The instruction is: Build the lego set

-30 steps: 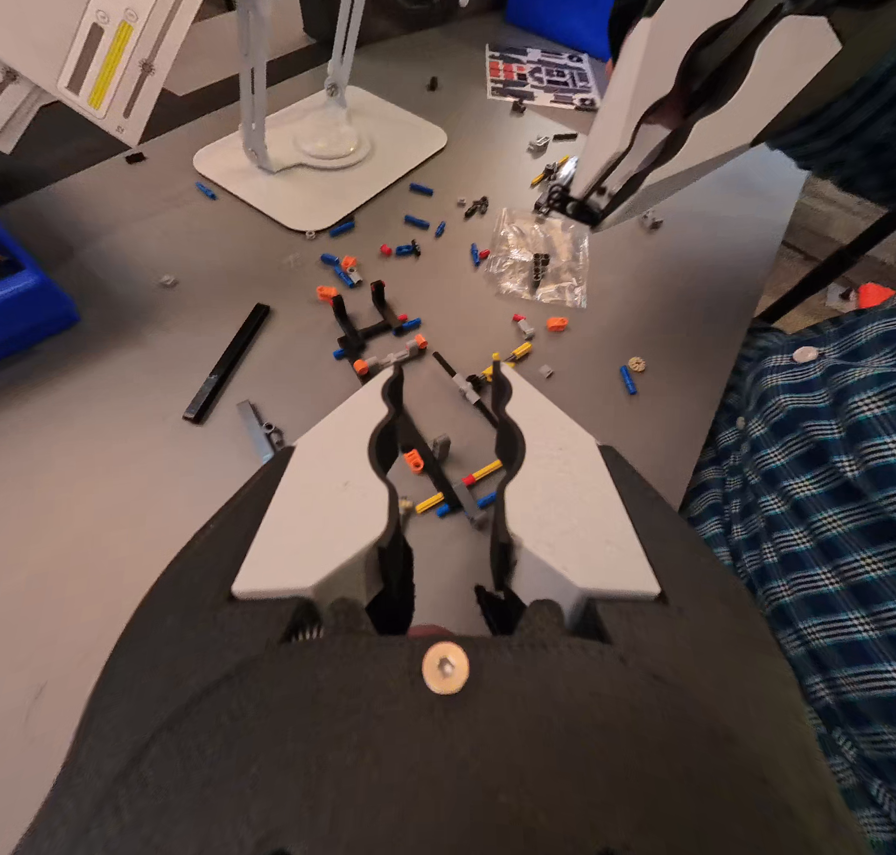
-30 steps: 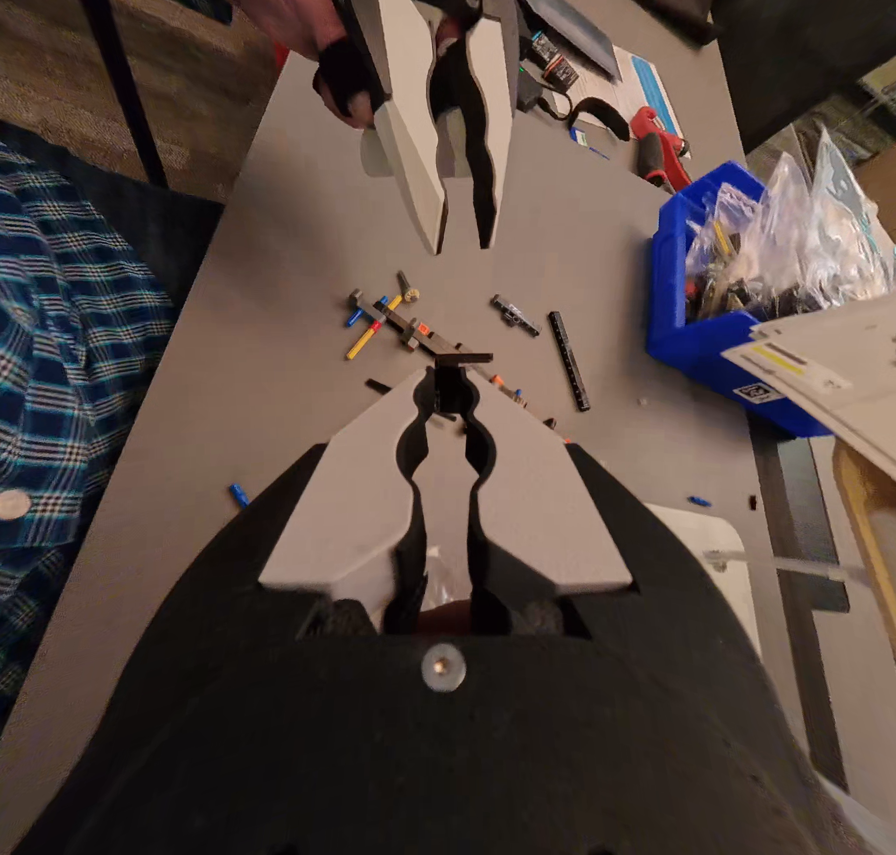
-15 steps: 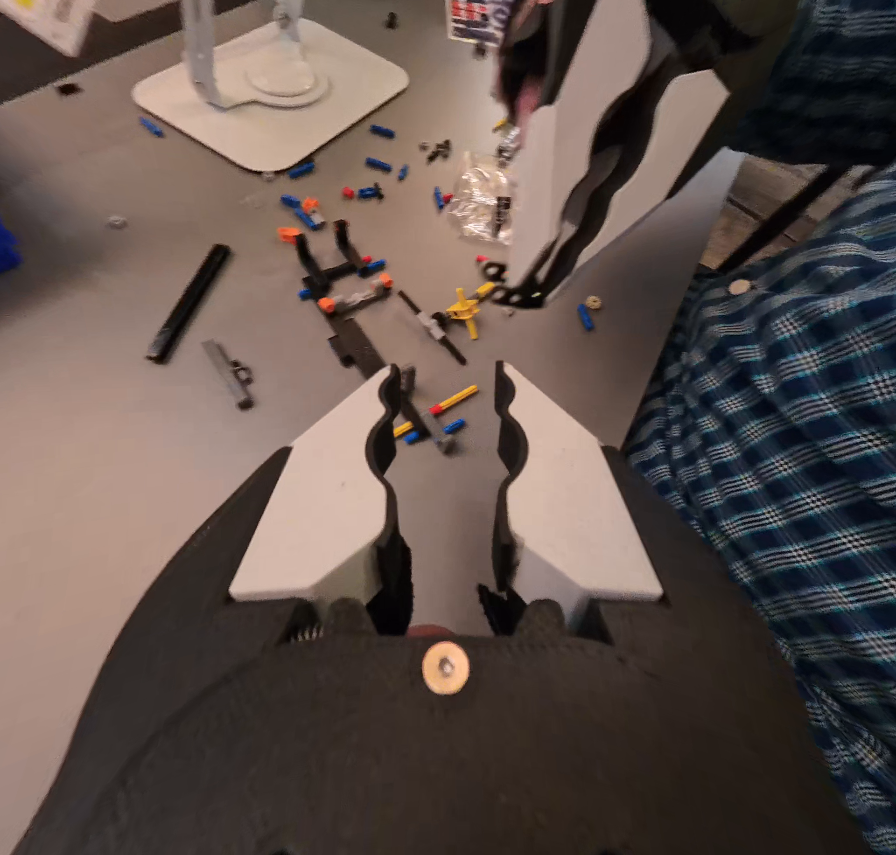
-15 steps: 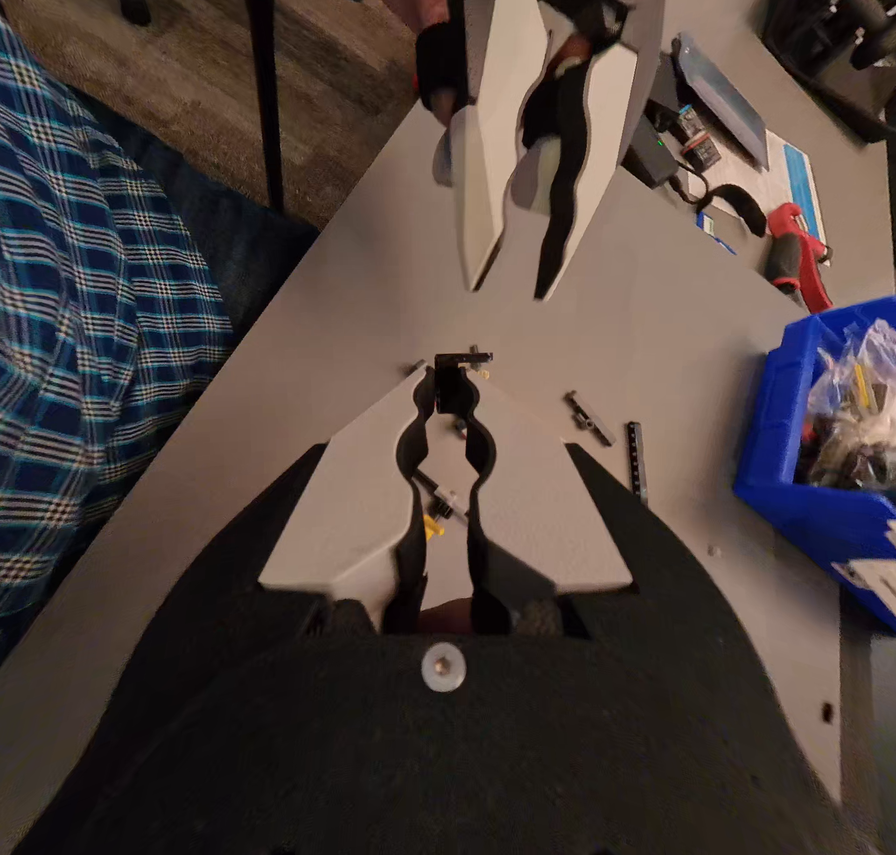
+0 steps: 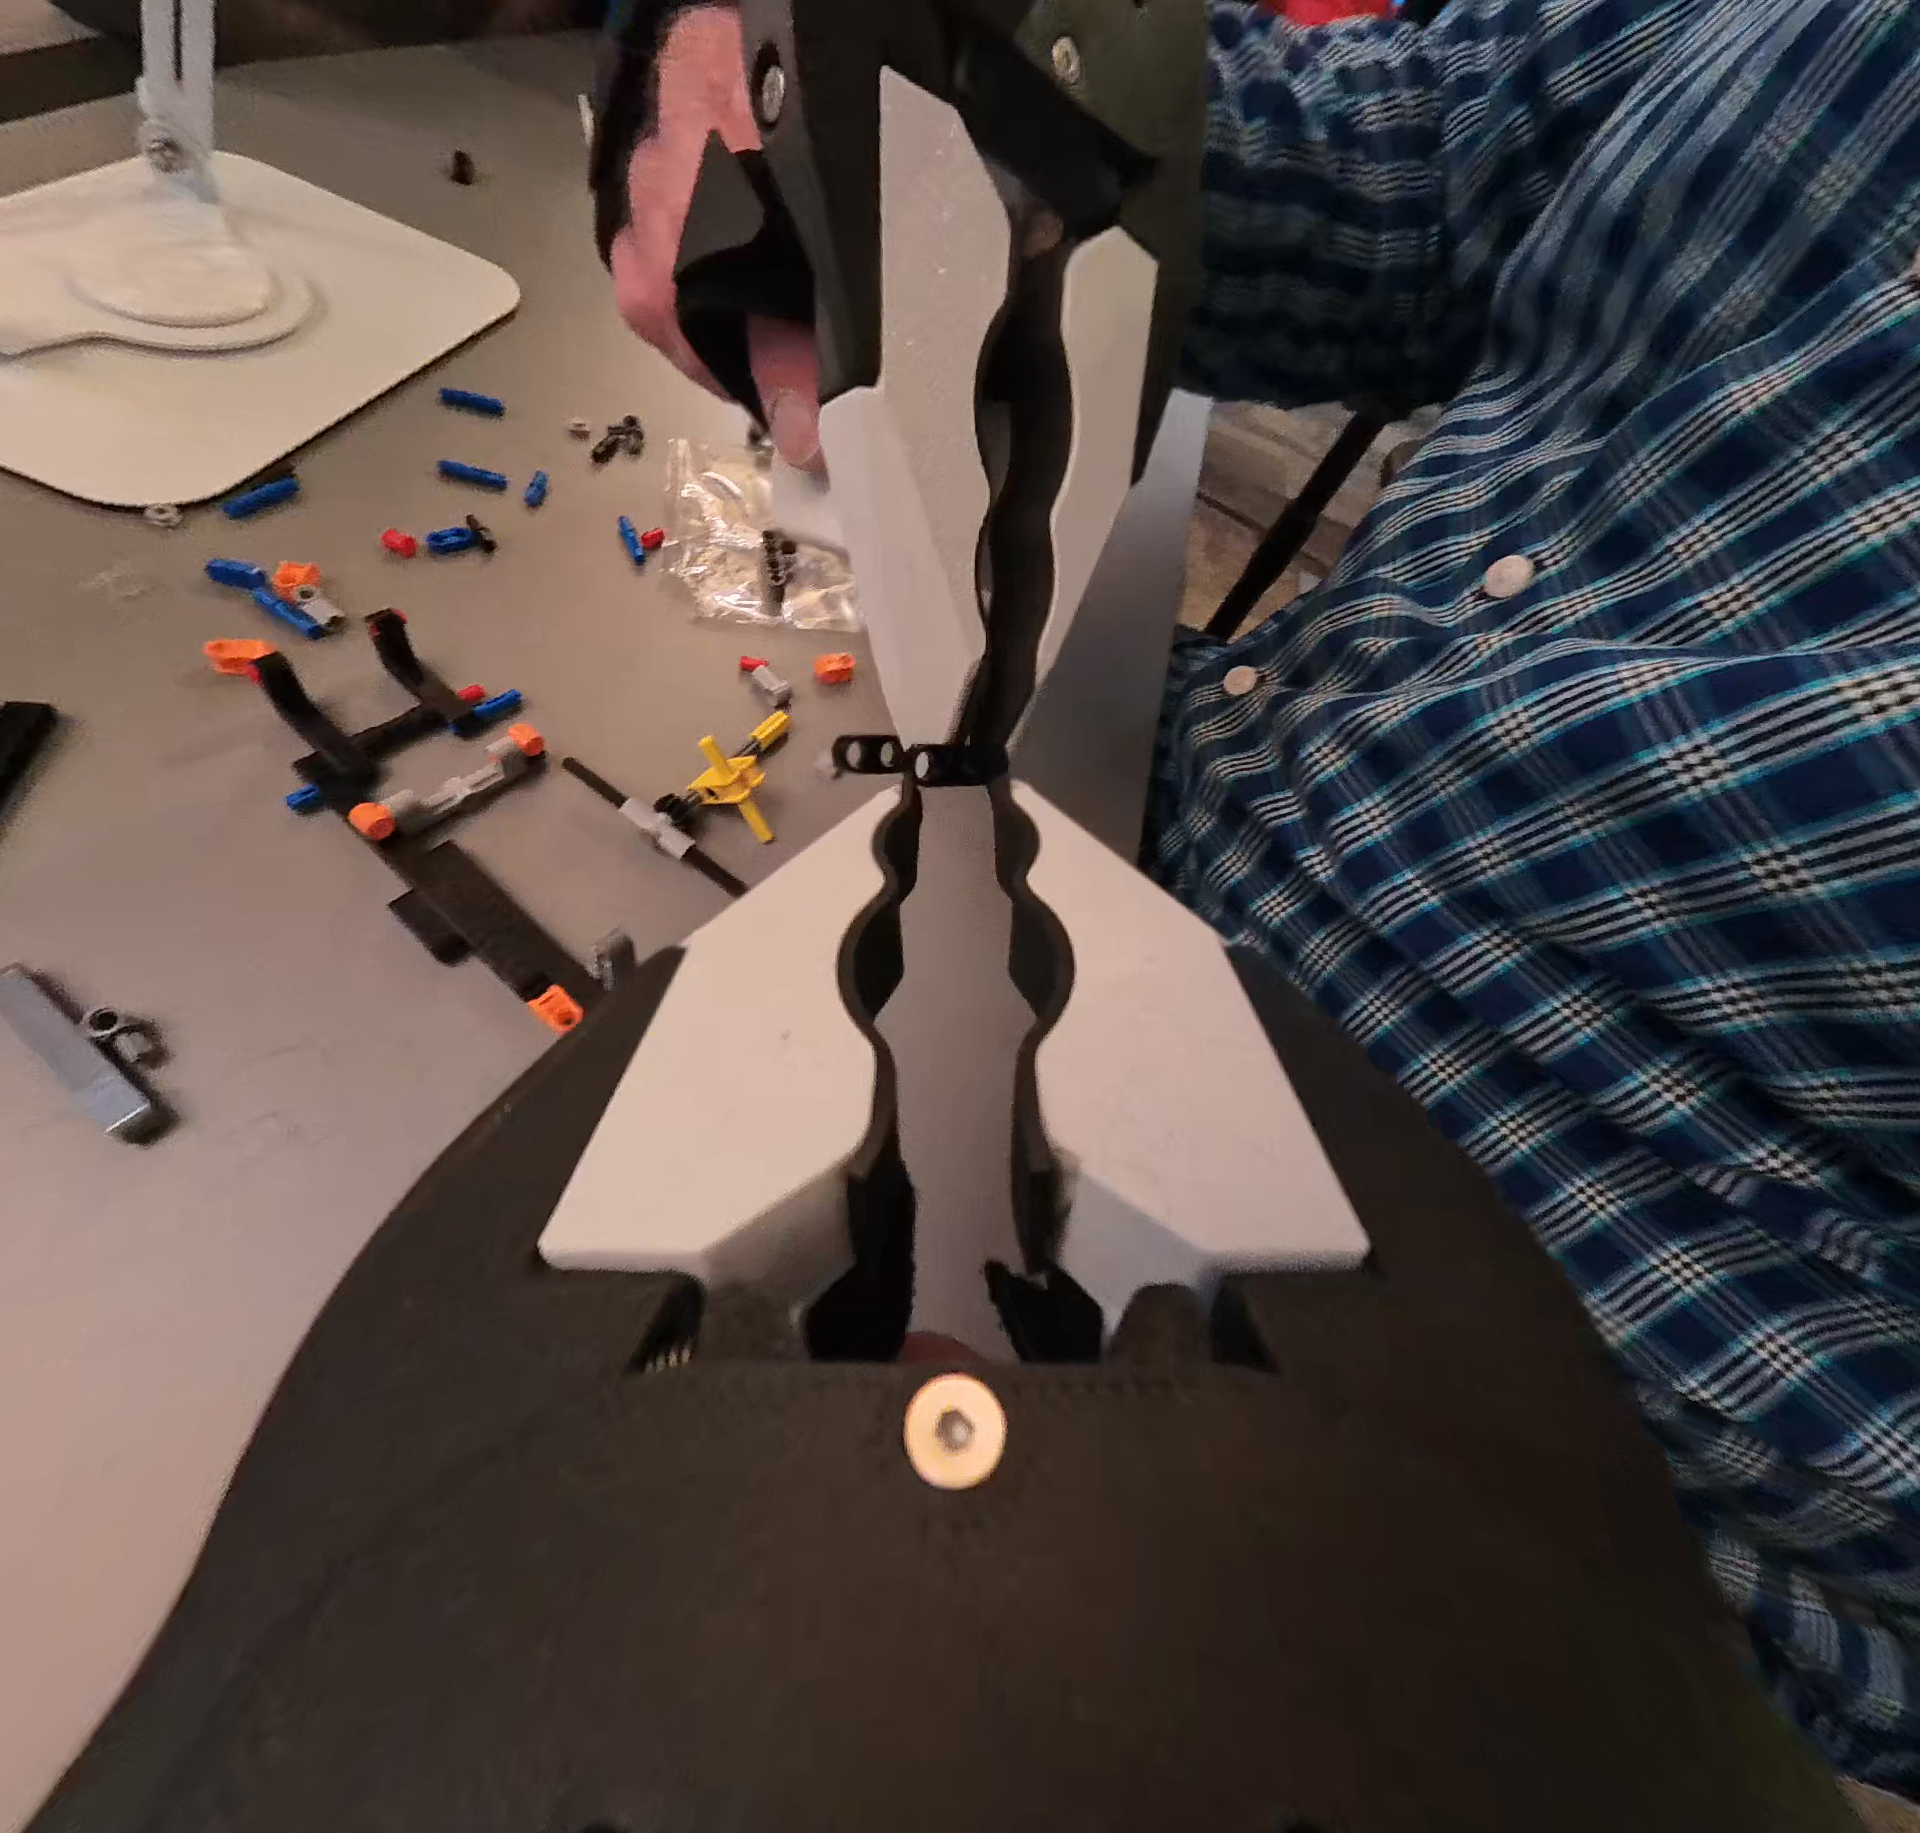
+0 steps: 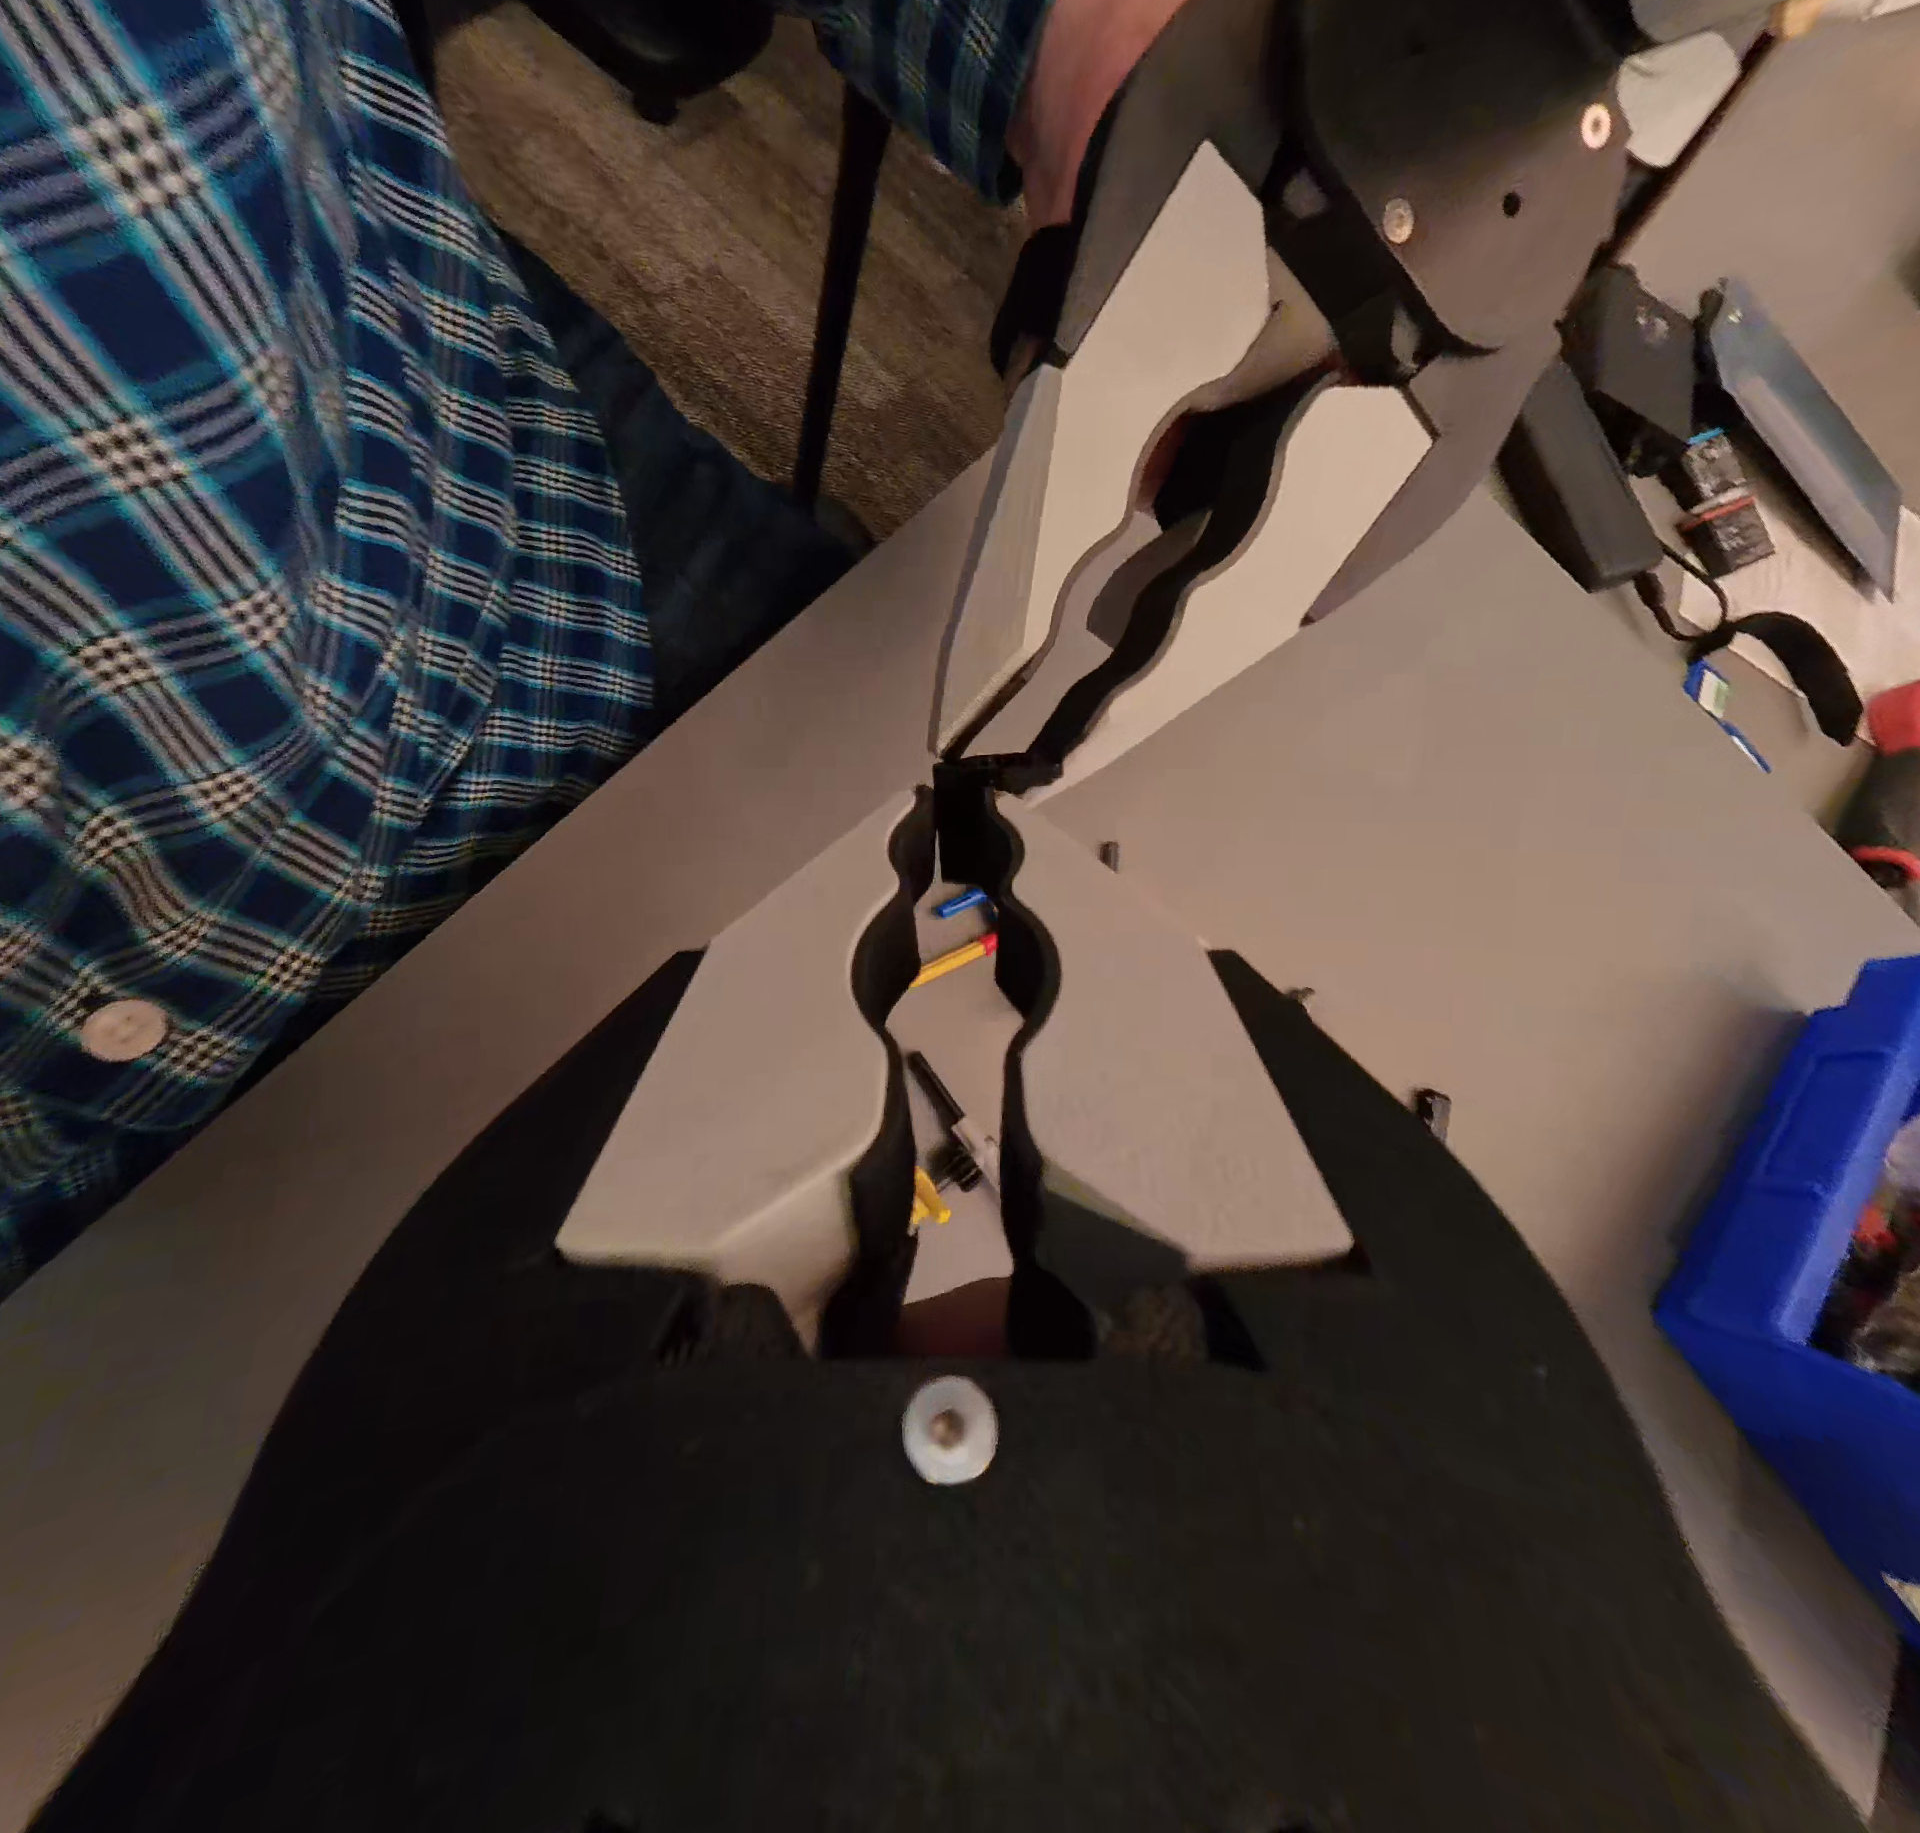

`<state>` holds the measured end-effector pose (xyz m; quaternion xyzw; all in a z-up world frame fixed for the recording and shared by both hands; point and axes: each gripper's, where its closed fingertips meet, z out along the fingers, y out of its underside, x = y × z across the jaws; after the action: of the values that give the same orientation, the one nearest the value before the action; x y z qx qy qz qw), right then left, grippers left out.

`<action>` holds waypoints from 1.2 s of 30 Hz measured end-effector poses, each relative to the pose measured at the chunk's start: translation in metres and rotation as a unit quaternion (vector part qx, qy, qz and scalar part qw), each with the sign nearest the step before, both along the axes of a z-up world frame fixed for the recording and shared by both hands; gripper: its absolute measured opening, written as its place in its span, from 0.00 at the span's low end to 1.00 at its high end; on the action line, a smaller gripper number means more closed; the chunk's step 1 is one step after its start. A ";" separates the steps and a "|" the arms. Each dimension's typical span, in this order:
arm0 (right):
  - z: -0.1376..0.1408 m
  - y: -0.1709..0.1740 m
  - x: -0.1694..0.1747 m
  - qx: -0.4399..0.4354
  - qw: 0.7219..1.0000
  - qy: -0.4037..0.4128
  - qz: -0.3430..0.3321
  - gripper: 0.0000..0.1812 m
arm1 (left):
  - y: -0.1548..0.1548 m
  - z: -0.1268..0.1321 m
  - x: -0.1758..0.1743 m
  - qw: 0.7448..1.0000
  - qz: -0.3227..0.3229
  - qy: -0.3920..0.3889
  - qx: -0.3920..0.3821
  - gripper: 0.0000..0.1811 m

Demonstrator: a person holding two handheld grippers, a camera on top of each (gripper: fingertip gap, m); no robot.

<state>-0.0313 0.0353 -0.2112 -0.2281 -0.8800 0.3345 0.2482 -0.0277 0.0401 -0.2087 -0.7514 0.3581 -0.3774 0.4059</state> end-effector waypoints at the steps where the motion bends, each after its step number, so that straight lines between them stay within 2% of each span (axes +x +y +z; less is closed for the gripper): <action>1: 0.002 -0.001 0.001 -0.003 1.000 -0.002 0.008 0.03 | -0.002 0.003 0.001 1.000 -0.006 -0.016 -0.006 0.06; 6: 0.010 -0.005 0.005 0.004 0.999 -0.005 0.036 0.03 | -0.007 0.014 0.006 0.994 -0.031 -0.098 -0.039 0.08; 11: 0.009 -0.006 0.007 0.024 0.999 -0.007 0.047 0.03 | -0.006 0.028 0.005 0.978 -0.033 -0.194 -0.074 0.11; 16: 0.005 -0.011 0.009 0.027 0.998 -0.014 0.053 0.03 | -0.003 0.021 0.007 0.981 -0.023 -0.178 -0.079 0.02; 23: 0.006 -0.003 0.008 0.034 0.998 -0.015 0.043 0.03 | 0.002 0.021 0.008 0.980 -0.009 -0.180 -0.081 0.07; 25: 0.006 -0.003 0.009 0.029 0.999 -0.016 0.043 0.03 | 0.005 0.020 0.007 0.982 -0.001 -0.174 -0.078 0.02; 36: 0.003 0.016 -0.006 0.017 1.000 -0.008 -0.004 0.03 | 0.025 0.018 -0.009 0.981 0.061 -0.176 -0.048 0.01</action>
<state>-0.0376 0.0510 -0.2078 -0.2300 -0.8864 0.3170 0.2467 -0.0364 0.0652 -0.1903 -0.7124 0.2158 -0.4952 0.4480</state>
